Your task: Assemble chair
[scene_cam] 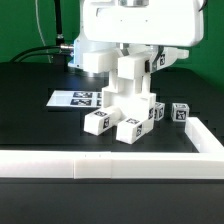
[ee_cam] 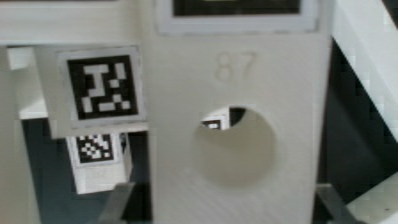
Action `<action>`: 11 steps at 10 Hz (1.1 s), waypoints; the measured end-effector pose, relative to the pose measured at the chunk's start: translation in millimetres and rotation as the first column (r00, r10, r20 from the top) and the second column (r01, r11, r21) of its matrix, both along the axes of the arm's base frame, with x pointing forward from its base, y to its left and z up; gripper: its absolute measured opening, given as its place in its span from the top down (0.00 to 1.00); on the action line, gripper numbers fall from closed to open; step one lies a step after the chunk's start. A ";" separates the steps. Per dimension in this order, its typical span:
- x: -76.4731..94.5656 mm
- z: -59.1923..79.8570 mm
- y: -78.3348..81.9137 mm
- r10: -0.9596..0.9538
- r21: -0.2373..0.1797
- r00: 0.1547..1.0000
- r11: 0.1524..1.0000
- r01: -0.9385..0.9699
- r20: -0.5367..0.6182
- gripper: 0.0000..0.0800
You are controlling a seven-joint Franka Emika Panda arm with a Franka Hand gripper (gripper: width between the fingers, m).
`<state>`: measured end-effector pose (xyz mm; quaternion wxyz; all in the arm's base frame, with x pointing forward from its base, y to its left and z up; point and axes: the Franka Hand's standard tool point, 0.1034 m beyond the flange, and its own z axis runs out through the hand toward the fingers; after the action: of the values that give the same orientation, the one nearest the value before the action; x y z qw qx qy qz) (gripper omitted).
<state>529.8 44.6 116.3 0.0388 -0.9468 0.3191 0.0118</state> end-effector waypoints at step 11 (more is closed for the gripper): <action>1.2 0.3 2.7 0.020 0.000 1.000 1.000 -0.020 0.003 0.64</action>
Offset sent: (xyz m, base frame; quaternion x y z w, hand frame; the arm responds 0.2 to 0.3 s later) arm -0.0007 0.0016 -0.0039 -0.0033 0.0093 -0.0032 0.9999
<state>531.0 47.3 116.6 0.0392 -0.9500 0.3095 0.0107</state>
